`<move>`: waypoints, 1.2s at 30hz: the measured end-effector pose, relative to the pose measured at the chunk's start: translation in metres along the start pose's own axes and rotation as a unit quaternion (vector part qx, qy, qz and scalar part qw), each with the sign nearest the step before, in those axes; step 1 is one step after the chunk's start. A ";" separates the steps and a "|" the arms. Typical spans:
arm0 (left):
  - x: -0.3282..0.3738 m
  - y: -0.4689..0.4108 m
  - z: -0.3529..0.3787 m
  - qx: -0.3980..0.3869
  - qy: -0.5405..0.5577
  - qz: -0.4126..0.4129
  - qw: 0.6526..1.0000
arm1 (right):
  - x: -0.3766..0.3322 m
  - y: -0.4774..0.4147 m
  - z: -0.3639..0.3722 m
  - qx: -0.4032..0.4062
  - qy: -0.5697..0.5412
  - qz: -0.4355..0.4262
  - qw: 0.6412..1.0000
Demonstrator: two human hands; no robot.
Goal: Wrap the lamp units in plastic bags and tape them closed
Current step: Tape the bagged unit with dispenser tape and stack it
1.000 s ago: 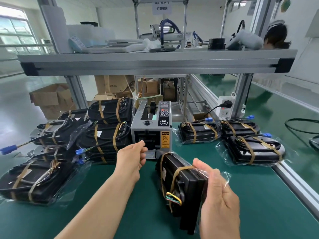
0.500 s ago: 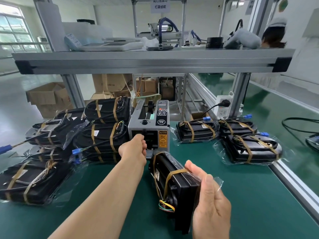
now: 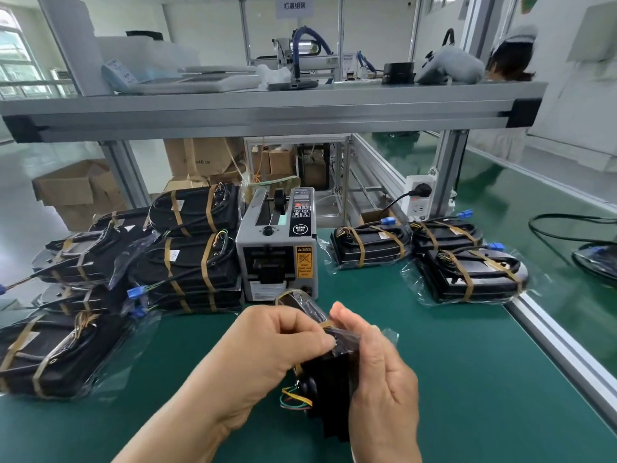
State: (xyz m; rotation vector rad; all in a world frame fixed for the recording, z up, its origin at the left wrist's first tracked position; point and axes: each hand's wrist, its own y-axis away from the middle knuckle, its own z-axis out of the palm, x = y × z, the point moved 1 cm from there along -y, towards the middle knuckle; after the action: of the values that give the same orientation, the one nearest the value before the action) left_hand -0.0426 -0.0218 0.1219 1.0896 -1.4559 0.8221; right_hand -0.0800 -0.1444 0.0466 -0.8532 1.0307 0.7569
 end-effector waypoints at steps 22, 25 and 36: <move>-0.005 -0.002 0.004 0.036 -0.036 -0.009 0.999 | 0.000 0.004 0.002 -0.016 0.019 -0.009 1.000; -0.005 -0.002 0.004 0.041 -0.045 -0.006 0.998 | -0.002 0.004 0.002 -0.017 0.018 -0.007 1.000; -0.008 -0.001 0.003 0.034 -0.038 -0.002 0.999 | -0.003 0.005 0.003 -0.016 -0.005 0.002 1.000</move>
State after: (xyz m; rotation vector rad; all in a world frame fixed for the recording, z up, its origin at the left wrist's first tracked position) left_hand -0.0425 -0.0237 0.1133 1.1873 -1.4974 0.8400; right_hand -0.0839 -0.1399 0.0491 -0.8747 1.0131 0.7821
